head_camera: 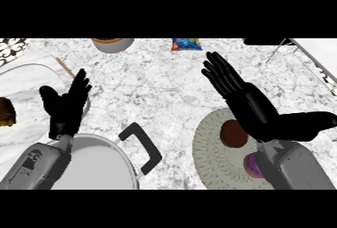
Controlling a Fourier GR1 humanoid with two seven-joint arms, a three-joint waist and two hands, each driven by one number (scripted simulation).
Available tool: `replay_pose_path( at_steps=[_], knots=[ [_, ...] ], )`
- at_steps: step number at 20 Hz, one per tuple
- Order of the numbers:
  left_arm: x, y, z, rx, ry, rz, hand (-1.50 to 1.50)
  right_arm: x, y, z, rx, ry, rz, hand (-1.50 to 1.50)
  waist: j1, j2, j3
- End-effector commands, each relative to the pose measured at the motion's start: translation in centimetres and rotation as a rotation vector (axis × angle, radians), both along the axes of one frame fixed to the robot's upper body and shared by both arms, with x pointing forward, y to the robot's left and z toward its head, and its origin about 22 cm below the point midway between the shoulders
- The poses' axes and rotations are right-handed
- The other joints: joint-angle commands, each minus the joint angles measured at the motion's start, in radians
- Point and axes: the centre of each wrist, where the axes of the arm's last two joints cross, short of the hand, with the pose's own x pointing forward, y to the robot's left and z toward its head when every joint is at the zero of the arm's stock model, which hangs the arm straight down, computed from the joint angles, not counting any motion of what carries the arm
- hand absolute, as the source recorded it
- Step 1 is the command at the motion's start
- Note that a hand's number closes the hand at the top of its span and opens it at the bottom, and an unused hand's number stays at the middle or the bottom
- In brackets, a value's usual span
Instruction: Pick the can from the placemat and place it in the tiered shelf
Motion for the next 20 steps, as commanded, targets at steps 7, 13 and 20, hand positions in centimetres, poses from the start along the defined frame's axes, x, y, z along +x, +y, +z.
replay_pose_path(
  at_steps=[7,13,20],
  knots=[
    [-3.5,6.6,-2.9,0.067,0.077,0.077,0.0,-1.1,-9.1,-2.5,-0.62,-0.118,-0.38,1.5,-0.061,-0.019,-0.001],
    [-6.9,9.8,-4.3,0.085,0.116,0.024,0.0,-10.1,-5.5,-8.7,-0.478,-0.174,-0.464,-1.5,-0.024,-0.009,0.018],
    [-7.7,10.7,-3.6,0.094,0.098,0.034,0.0,-13.6,-7.5,-6.4,-0.769,-0.221,-0.583,-1.5,-0.014,-0.009,0.014]
  ],
)
